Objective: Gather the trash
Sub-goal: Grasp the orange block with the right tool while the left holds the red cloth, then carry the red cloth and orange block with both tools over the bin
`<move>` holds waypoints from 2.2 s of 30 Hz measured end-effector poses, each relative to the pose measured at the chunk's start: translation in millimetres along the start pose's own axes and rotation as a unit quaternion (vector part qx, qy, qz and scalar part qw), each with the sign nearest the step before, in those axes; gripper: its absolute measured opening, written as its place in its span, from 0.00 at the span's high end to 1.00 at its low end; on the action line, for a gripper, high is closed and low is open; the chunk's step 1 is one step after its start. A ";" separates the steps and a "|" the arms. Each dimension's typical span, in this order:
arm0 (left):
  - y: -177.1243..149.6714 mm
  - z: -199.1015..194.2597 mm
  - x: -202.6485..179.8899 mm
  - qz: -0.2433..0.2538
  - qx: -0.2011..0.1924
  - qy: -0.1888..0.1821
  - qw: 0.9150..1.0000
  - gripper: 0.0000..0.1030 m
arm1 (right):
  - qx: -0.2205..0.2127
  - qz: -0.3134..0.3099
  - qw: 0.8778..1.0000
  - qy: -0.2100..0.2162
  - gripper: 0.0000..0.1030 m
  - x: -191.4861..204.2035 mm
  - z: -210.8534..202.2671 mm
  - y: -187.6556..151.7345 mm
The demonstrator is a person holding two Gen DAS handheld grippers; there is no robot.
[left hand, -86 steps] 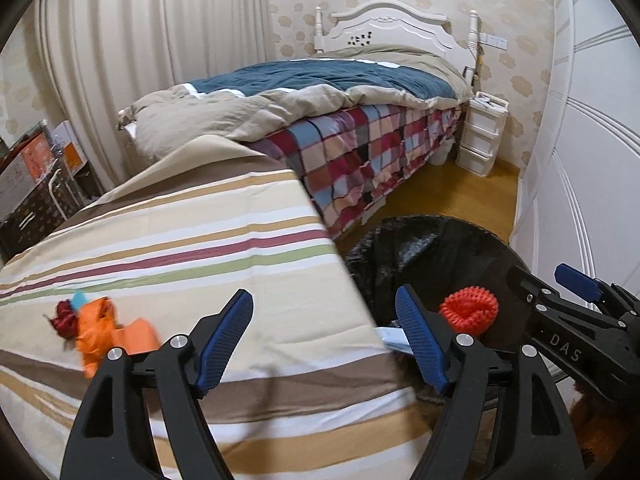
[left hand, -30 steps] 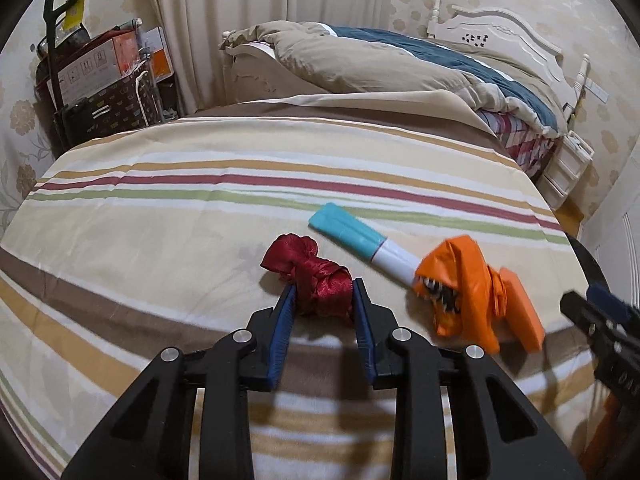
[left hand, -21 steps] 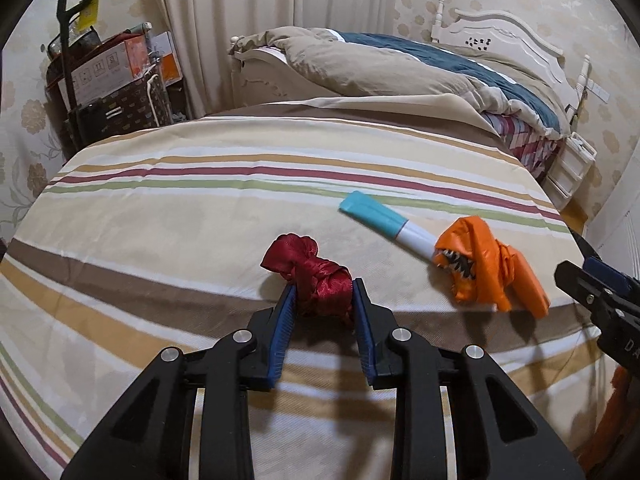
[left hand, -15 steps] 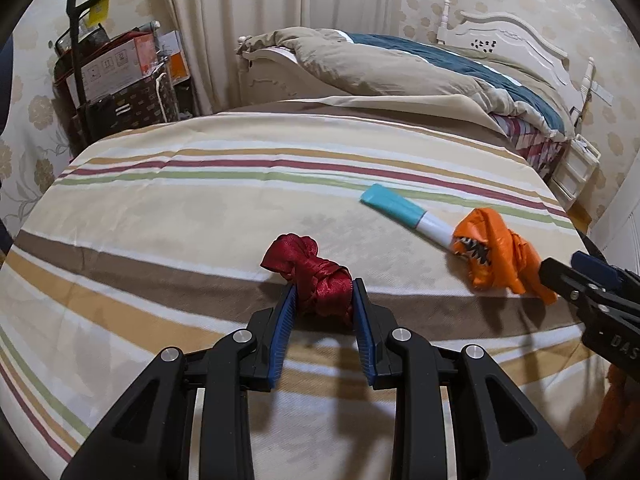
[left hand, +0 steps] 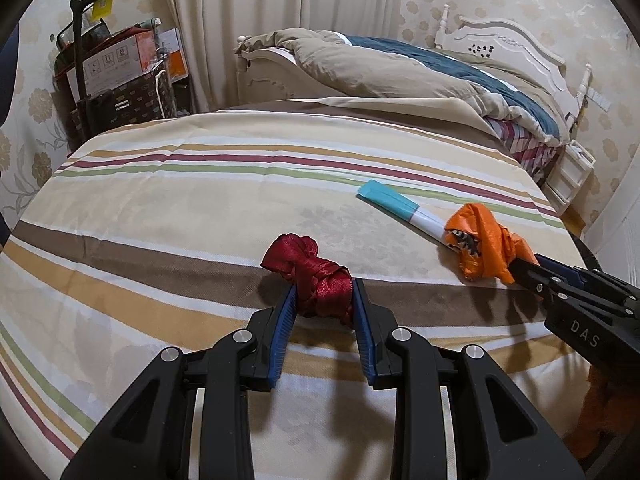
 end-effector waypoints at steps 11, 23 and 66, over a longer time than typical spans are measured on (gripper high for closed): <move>-2.4 -22.2 -37.2 0.019 -0.022 -0.026 0.999 0.70 | -0.025 0.023 0.999 -0.015 0.71 -26.4 -29.1 -9.8; -0.9 -34.4 -110.9 0.068 -0.033 -0.071 0.995 0.70 | -0.050 0.067 0.995 -0.047 0.71 -86.4 -60.0 -24.6; 10.5 70.4 -327.2 0.193 -0.001 -0.125 0.973 0.70 | -0.049 0.208 0.965 -0.151 0.71 -295.1 -40.6 -45.3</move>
Point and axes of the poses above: each gripper's, at about its wrist camera, not at the fingertips, and z roughly the way its jaws point, x to its left, y to its top, the point moved 5 cm from there along z, roughly the way its jaws point, and after that the axes turned 7 degrees about -y, right-handed, at the moved point
